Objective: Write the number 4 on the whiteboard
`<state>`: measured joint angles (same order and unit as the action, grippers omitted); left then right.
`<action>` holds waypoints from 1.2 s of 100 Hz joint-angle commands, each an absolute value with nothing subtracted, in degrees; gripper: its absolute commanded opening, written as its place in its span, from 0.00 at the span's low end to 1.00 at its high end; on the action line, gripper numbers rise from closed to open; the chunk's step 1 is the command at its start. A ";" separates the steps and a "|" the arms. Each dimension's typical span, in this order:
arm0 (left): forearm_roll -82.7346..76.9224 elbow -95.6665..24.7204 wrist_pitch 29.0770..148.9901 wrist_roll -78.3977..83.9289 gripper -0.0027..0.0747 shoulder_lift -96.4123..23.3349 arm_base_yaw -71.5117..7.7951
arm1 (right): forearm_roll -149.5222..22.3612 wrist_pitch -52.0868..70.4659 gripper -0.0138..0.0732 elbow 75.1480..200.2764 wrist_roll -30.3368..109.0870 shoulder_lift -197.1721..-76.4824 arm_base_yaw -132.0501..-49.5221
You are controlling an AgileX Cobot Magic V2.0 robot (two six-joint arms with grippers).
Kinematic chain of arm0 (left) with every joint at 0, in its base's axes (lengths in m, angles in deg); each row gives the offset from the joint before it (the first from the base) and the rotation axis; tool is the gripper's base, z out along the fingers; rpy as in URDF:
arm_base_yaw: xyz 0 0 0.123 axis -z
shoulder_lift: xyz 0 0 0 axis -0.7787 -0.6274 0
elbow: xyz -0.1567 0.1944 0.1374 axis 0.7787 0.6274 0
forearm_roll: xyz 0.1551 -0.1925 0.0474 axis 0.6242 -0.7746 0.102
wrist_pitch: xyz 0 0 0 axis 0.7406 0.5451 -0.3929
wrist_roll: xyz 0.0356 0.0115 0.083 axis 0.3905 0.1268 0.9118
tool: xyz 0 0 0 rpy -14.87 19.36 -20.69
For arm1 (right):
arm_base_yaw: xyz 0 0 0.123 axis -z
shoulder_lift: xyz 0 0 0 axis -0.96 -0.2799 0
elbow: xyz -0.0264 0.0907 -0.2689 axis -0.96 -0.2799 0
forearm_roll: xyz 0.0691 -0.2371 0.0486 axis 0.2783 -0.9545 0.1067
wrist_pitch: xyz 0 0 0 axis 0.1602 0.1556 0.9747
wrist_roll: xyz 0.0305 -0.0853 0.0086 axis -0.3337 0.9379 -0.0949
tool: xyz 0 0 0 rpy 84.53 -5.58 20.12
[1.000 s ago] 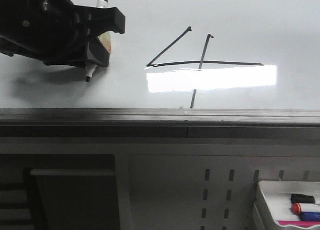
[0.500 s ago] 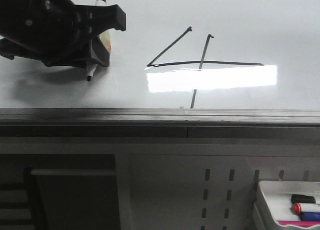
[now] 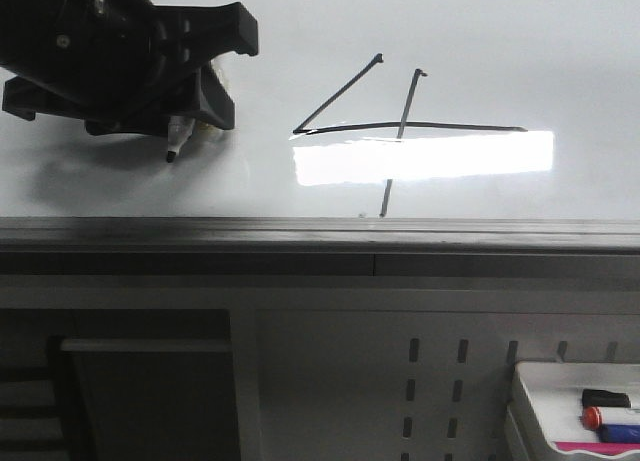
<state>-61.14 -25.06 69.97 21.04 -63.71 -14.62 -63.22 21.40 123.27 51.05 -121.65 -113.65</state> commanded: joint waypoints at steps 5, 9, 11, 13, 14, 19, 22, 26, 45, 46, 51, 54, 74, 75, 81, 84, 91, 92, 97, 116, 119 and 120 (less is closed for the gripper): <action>-61.73 -25.68 65.01 20.50 0.61 -64.68 -15.16 | -62.37 16.87 0.09 124.67 50.97 -121.45 -113.22; -61.73 -25.68 65.01 20.50 0.65 -64.68 -15.16 | -62.37 16.87 0.09 124.67 50.97 -121.45 -113.22; -61.73 -25.68 65.01 20.50 0.66 -64.68 -15.16 | -62.37 16.87 0.09 124.67 50.97 -121.45 -113.22; -61.73 -25.68 65.01 20.50 0.66 -64.68 -15.16 | -62.37 16.87 0.09 124.67 50.97 -121.45 -113.22; -61.61 -25.68 65.01 20.50 0.67 -64.68 -15.16 | -62.37 16.87 0.09 124.67 50.97 -121.45 -113.22; -61.62 -25.68 65.01 20.50 0.68 -64.68 -15.16 | -62.37 16.71 0.09 124.67 50.97 -121.45 -113.22; -61.62 -25.68 65.01 20.50 0.69 -64.68 -15.16 | -62.37 16.55 0.09 124.67 50.97 -121.45 -113.22; -61.62 -25.68 65.01 20.50 0.70 -64.68 -15.16 | -62.37 16.29 0.09 124.67 50.97 -121.45 -113.22; -61.62 -25.83 65.01 20.50 0.75 -61.77 -15.16 | -62.37 14.56 0.09 124.67 50.97 -121.45 -113.22; -61.62 -25.83 65.01 20.50 0.75 -61.30 -15.16 | -62.37 14.56 0.09 124.67 50.97 -121.45 -113.22; -61.49 -25.83 65.01 20.50 0.75 -59.64 -15.16 | -62.37 14.56 0.09 124.67 50.97 -121.45 -113.22; -61.40 -25.83 64.91 20.50 0.75 -58.61 -15.16 | -62.37 14.69 0.09 124.67 50.97 -121.45 -113.22; -61.02 -25.83 65.05 21.07 0.75 -49.76 -15.16 | -62.37 15.01 0.09 124.67 50.97 -119.83 -113.22; -60.91 -25.72 65.05 21.23 0.75 -49.41 -15.16 | -62.37 15.01 0.09 124.67 50.97 -119.67 -113.22; -60.76 -25.42 65.05 24.53 0.74 -45.82 -15.16 | -62.37 15.47 0.09 124.67 50.97 -118.13 -113.22; -60.76 -25.14 64.89 25.95 0.73 -44.15 -15.16 | -62.37 15.73 0.11 124.62 50.97 -117.33 -113.22; -60.76 -23.82 64.37 30.88 0.66 -39.03 -15.16 | -62.89 15.88 0.11 123.87 50.97 -114.90 -113.22; -60.76 -23.68 64.39 31.31 0.66 -39.03 -15.16 | -62.91 15.88 0.11 123.59 50.97 -114.62 -113.22; -60.76 -22.25 64.39 34.29 0.59 -34.97 -15.16 | -63.04 15.88 0.11 122.24 50.97 -112.22 -112.81; -60.76 -13.84 64.39 38.94 0.22 -19.23 -15.16 | -63.04 15.34 0.11 112.43 50.60 -102.07 -108.93; -60.76 -12.29 64.62 38.94 0.14 -16.37 -15.16 | -63.04 15.06 0.11 110.58 50.60 -100.32 -108.19; -60.76 -11.50 64.63 38.94 0.12 -15.82 -15.16 | -63.04 14.92 0.11 109.64 50.60 -99.88 -108.01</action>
